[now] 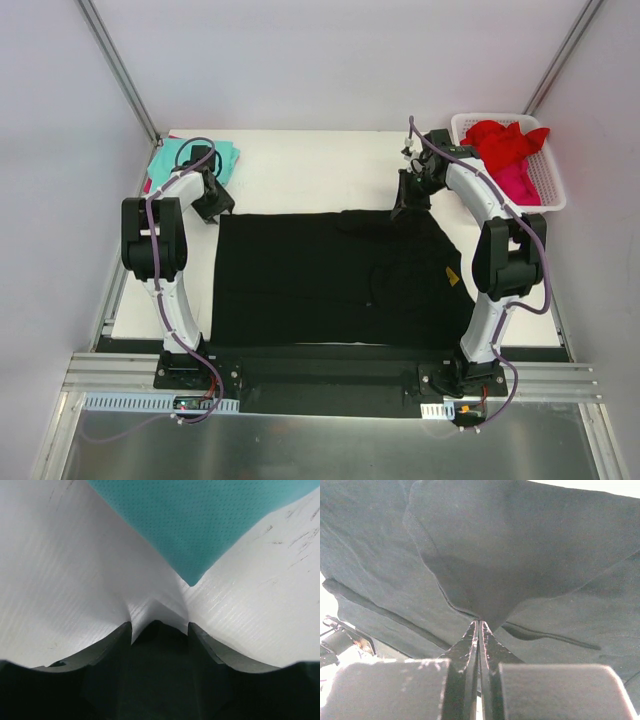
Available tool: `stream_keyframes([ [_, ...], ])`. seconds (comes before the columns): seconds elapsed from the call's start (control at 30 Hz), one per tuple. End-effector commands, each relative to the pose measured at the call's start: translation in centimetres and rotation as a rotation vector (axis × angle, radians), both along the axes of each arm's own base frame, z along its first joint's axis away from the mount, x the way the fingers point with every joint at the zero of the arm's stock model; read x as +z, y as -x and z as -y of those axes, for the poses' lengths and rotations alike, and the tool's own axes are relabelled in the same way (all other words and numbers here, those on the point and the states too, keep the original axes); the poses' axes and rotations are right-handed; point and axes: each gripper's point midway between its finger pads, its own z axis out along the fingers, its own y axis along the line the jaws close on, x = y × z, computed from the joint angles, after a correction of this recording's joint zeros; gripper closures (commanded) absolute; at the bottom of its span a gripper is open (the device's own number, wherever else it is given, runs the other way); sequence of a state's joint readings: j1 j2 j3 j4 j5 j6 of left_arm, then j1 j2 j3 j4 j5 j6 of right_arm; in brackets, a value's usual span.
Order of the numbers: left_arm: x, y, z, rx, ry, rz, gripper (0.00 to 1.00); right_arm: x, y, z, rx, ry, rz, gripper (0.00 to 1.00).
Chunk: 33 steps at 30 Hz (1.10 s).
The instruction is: Fold and stack the t-shirts
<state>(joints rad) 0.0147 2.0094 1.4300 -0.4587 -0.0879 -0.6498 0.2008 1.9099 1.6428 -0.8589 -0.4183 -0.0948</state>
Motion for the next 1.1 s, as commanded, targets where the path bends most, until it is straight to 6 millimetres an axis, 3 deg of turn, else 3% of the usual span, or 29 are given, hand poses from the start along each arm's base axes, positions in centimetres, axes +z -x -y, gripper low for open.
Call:
stream_keyframes([
  [0.0, -0.2, 0.1, -0.1, 0.029, 0.013, -0.021, 0.56, 2.6, 0.4, 0.0, 0.012, -0.033, 0.065, 0.99],
  [0.23, 0.2, 0.2, 0.2, 0.027, 0.026, -0.013, 0.70, 2.5, 0.5, 0.1, 0.005, -0.039, 0.064, 0.99],
  [0.57, 1.4, 0.0, 0.1, 0.012, 0.026, 0.017, 0.70, 2.3, 0.6, 0.1, 0.005, -0.034, 0.060, 0.99],
  [0.7, 1.6, -0.1, 0.2, 0.006, 0.026, 0.021, 0.83, 2.3, 0.6, 0.2, 0.003, -0.031, 0.060, 0.99],
  [0.87, 2.1, 0.0, 0.4, 0.002, 0.036, 0.029, 0.91, 2.6, 0.8, 0.2, 0.004, -0.031, 0.062, 0.99],
  [0.93, 2.3, -0.2, 0.4, 0.000, 0.036, 0.033, 1.00, 2.7, 0.7, 0.3, 0.002, -0.031, 0.067, 0.99],
  [1.07, 2.6, -0.7, 0.6, -0.009, 0.042, 0.044, 1.00, 2.6, 0.6, 0.3, 0.002, -0.029, 0.066, 0.99],
])
